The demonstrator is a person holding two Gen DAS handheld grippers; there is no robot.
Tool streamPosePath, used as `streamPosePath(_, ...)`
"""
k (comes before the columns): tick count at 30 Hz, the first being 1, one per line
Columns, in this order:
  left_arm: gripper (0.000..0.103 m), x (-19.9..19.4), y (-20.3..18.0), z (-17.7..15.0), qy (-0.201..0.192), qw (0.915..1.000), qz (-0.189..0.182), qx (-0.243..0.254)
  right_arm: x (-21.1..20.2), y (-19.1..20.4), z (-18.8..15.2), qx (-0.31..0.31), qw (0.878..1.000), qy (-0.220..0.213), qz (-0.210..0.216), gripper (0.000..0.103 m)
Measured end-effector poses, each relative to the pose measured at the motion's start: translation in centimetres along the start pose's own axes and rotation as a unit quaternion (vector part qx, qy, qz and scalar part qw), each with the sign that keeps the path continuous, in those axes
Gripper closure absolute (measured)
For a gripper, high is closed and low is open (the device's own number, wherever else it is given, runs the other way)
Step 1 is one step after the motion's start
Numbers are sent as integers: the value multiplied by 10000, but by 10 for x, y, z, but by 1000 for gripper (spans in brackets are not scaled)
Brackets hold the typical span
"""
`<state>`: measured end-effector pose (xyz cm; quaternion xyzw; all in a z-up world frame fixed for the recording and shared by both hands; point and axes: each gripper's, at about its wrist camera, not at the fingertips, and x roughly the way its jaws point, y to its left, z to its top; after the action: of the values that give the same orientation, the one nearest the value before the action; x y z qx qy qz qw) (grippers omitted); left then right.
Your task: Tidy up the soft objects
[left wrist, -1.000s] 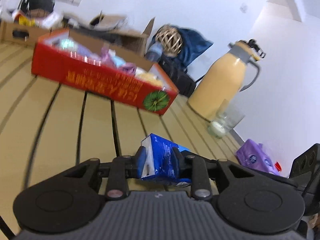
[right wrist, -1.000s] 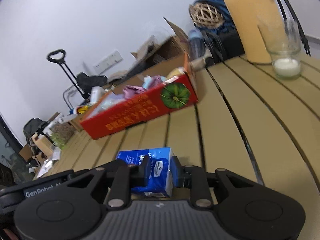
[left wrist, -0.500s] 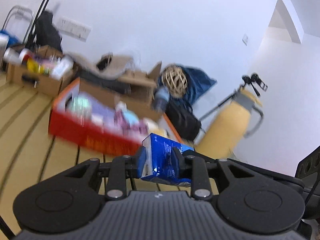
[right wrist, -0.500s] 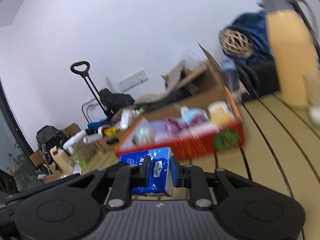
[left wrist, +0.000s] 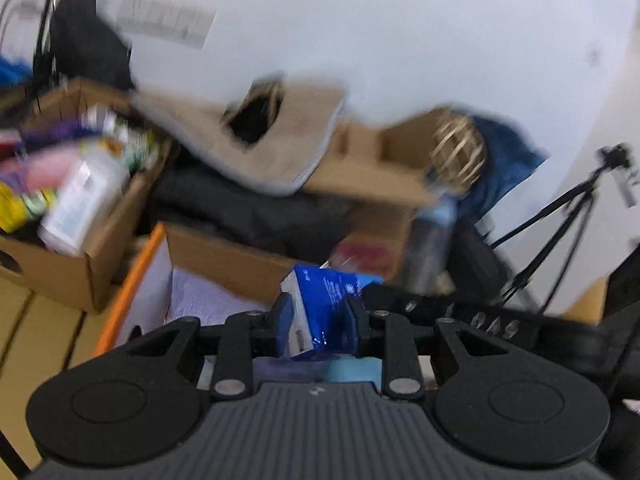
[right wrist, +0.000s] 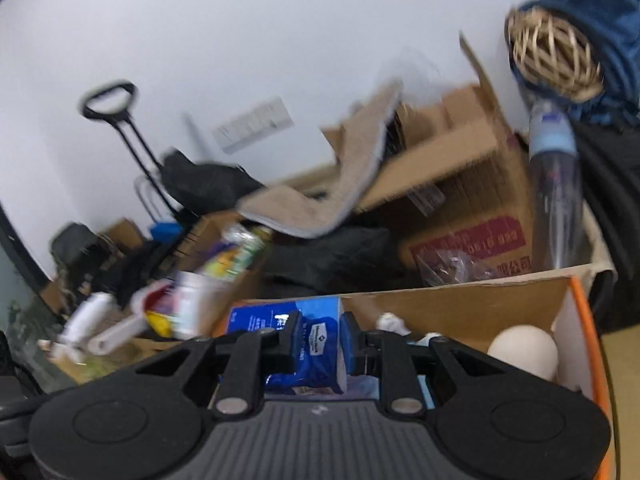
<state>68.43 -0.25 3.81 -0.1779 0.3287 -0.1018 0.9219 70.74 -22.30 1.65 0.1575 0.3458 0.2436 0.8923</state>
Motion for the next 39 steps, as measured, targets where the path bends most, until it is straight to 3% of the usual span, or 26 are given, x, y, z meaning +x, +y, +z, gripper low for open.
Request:
streamPosePath(4,79,49,11,-1,770,9957,519,-14,58,-25,3,321,9979,520,-206,92)
streamPosePath(7,83,50,2,-4,915,9923,665,505,80,-14,-7,-356,9934,859,-673,92)
streamPosePath(9,82,55,2,-6,1091,9901,691,542,80,-16,-14,-379,9916,1017,-699,92)
streamPosePath(11,73,51,1,-6,1012,9905,752,543,78,-20,-20,-347,9921,1029,-633,92)
streamPosePath(15,70,17,-13,-9,622,9896,885,945,61,-23,-16,-287,9916,1073,-656,90)
streamPosePath(17,69,-13,-20,-8,396,9895,798,1142,38,-15,-12,-469,9920,937,-703,88)
streamPosePath(20,55,-64,-28,-12,42,9877,652,1417,-11,-2,-7,-765,9926,676,-653,88)
streamPosePath(23,51,-113,-33,-24,-357,9807,737,1777,-60,6,-12,-1040,9907,439,-763,78)
streamPosePath(27,31,-173,-35,-47,-969,9699,1027,1984,-132,12,-38,-1369,9874,324,-719,65)
streamPosePath(30,22,-211,-35,-69,-1228,9605,1175,2204,-185,18,-62,-1512,9828,47,-1057,57)
streamPosePath(32,18,-234,-33,-84,-1346,9589,1143,2223,-212,22,-78,-1554,9799,-214,-1230,43)
streamPosePath(34,6,-253,-30,-103,-1487,9578,1113,2195,-236,25,-99,-1565,9776,-541,-1302,19)
streamPosePath(39,2,-289,-24,-157,-1729,9584,965,2056,-283,34,-154,-1266,9760,-1061,-1417,17)
